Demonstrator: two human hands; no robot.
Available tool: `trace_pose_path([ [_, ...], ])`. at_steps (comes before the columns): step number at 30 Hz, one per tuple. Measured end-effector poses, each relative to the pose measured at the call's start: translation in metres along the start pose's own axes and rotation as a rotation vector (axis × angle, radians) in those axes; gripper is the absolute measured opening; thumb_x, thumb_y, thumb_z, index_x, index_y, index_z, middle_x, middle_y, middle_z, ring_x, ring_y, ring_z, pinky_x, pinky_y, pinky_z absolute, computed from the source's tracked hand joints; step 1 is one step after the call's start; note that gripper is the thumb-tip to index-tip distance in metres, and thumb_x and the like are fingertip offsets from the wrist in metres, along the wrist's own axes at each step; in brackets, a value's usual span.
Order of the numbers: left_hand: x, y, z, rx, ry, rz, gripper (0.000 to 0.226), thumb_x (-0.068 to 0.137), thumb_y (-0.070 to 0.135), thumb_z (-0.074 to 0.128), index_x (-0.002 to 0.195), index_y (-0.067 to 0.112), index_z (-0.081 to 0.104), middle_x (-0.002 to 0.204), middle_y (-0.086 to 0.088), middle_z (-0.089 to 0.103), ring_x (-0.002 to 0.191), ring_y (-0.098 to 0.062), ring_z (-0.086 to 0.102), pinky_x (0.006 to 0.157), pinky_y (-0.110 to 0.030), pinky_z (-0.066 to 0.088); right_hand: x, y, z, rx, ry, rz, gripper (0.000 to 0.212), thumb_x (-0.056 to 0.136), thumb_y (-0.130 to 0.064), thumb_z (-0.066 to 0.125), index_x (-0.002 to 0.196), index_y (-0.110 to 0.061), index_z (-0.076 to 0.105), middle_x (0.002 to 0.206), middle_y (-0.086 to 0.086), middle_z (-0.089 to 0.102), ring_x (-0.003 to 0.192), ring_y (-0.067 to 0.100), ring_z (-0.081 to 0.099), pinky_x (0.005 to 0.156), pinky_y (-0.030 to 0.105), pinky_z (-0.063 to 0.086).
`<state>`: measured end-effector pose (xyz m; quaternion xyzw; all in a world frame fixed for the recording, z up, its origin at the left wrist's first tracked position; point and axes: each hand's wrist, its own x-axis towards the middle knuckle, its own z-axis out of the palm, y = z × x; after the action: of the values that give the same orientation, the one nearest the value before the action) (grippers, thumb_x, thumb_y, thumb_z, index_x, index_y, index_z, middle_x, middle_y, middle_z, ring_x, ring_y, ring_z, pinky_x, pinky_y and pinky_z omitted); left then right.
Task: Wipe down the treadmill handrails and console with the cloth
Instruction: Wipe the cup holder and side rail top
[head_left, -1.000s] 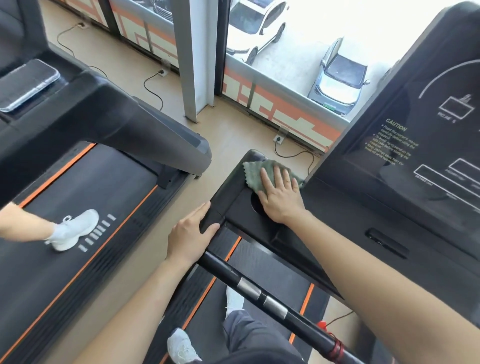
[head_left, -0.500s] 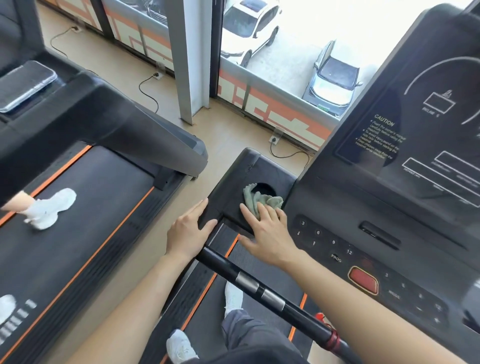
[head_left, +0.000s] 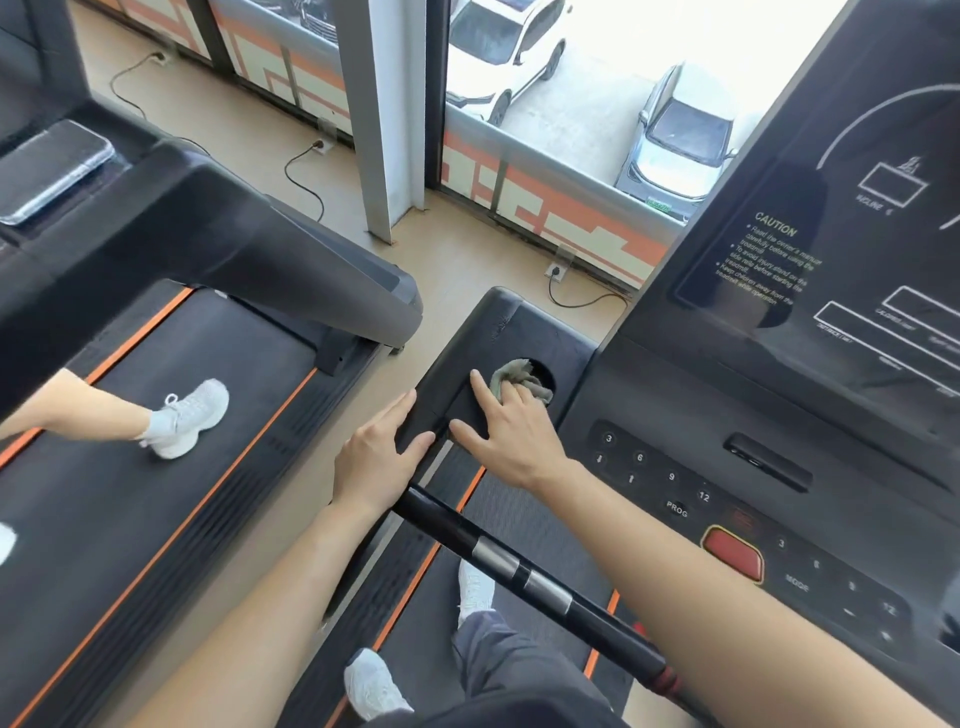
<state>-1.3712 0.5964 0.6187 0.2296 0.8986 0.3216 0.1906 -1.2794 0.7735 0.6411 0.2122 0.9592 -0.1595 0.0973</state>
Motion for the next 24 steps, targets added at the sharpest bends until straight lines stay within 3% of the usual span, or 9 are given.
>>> trace_pose_path([
  [3,0.000,0.000,0.000,-0.002,0.005,-0.006,0.060,0.094,0.044,0.067,0.150,0.039,0.047,0.153,0.019,0.048,0.138,-0.014,0.050,0.106,-0.038,0.044,-0.017,0.023,-0.008,-0.228,0.051,-0.165,0.081,0.095,-0.071,0.023,0.158,-0.019,0.022,0.115,0.008,0.062,0.112,0.030,0.055,0.101,0.042,0.038],
  [5,0.001,0.000,-0.001,0.007,0.000,0.000,0.060,0.094,0.044,0.067,0.150,0.038,0.047,0.153,0.019,0.047,0.139,-0.015,0.049,0.107,-0.039,0.044,-0.024,0.045,-0.016,-0.377,0.067,-0.270,0.079,0.098,-0.067,0.020,0.156,-0.014,0.027,0.111,0.004,0.064,0.109,0.027,0.058,0.106,0.043,0.036],
  [8,0.000,0.000,-0.001,0.012,-0.003,0.000,0.060,0.095,0.044,0.066,0.150,0.038,0.046,0.153,0.020,0.047,0.139,-0.014,0.049,0.108,-0.039,0.044,-0.021,0.070,-0.028,-0.520,0.083,-0.374,0.068,0.102,-0.061,0.018,0.142,-0.013,0.046,0.116,0.003,0.065,0.117,0.026,0.056,0.119,0.049,0.021],
  [10,0.001,0.000,-0.001,0.013,-0.004,0.001,0.060,0.095,0.044,0.066,0.151,0.039,0.046,0.154,0.020,0.046,0.139,-0.014,0.049,0.107,-0.039,0.044,-0.016,0.081,-0.036,-0.553,0.076,-0.371,0.066,0.103,-0.059,0.018,0.141,-0.017,0.050,0.133,0.006,0.060,0.134,0.026,0.047,0.122,0.051,0.014],
  [12,0.001,-0.001,-0.001,0.012,-0.002,-0.005,0.059,0.095,0.045,0.066,0.151,0.039,0.046,0.154,0.021,0.046,0.139,-0.014,0.049,0.107,-0.040,0.044,-0.012,0.090,-0.043,-0.554,0.019,-0.303,0.068,0.102,-0.061,0.011,0.152,-0.024,0.040,0.157,0.006,0.041,0.150,0.026,0.028,0.124,0.051,0.007],
  [15,0.000,0.000,-0.001,0.009,0.002,-0.003,0.059,0.095,0.045,0.066,0.150,0.039,0.046,0.153,0.020,0.046,0.139,-0.015,0.050,0.107,-0.040,0.045,-0.005,0.093,-0.044,-0.513,-0.042,-0.151,0.071,0.098,-0.067,0.002,0.160,-0.034,0.010,0.168,0.009,0.011,0.155,0.025,0.008,0.125,0.045,-0.001],
  [24,-0.001,0.001,-0.002,-0.017,0.015,-0.008,0.059,0.093,0.042,0.069,0.149,0.039,0.049,0.152,0.021,0.048,0.138,-0.012,0.050,0.107,-0.037,0.044,0.041,0.070,-0.040,-0.355,-0.019,0.118,0.080,0.094,-0.073,0.002,0.161,-0.029,-0.002,0.164,0.026,0.009,0.155,0.033,0.004,0.123,0.050,-0.008],
])
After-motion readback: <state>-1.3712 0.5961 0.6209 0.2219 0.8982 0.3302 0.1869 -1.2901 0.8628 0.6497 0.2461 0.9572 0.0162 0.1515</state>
